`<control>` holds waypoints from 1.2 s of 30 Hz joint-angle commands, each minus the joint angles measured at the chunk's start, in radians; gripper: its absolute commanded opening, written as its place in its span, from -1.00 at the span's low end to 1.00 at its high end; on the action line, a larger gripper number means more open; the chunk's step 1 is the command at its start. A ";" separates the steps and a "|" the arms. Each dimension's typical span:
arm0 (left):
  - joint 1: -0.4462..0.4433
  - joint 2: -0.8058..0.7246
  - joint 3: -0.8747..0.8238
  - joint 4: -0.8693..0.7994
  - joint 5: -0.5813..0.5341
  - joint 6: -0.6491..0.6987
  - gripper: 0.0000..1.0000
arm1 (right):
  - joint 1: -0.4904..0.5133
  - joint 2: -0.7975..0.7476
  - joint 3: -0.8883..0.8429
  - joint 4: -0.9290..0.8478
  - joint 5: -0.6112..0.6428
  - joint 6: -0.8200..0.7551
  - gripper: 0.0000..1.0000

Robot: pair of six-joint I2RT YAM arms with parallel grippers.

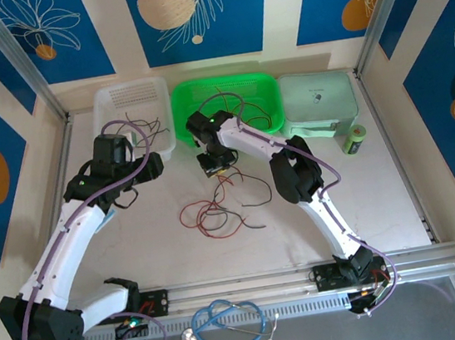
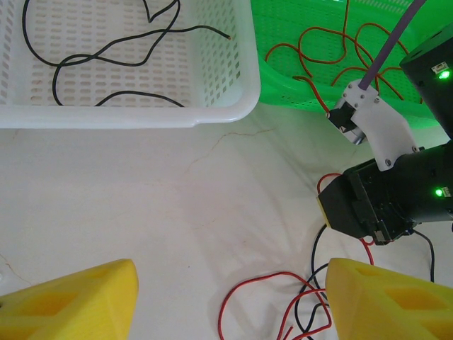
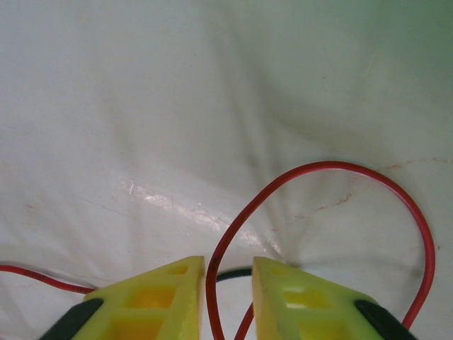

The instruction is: Untangle the cables

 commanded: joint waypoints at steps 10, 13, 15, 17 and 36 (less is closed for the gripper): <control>-0.001 -0.018 0.004 -0.013 0.005 -0.015 0.40 | -0.011 0.016 0.036 -0.007 -0.034 0.033 -1.00; -0.002 -0.025 0.007 -0.012 0.026 -0.010 0.39 | -0.017 -0.020 0.026 0.012 -0.033 0.057 -1.00; -0.003 -0.035 0.003 0.005 0.061 0.006 0.37 | -0.022 -0.064 0.013 0.032 -0.028 0.077 -1.00; -0.006 -0.054 -0.009 0.033 0.103 0.023 0.37 | -0.027 -0.124 -0.014 0.062 -0.025 0.102 -1.00; -0.155 -0.103 -0.134 0.369 0.416 0.163 0.25 | -0.072 -0.685 -0.319 0.372 -0.088 0.359 -1.00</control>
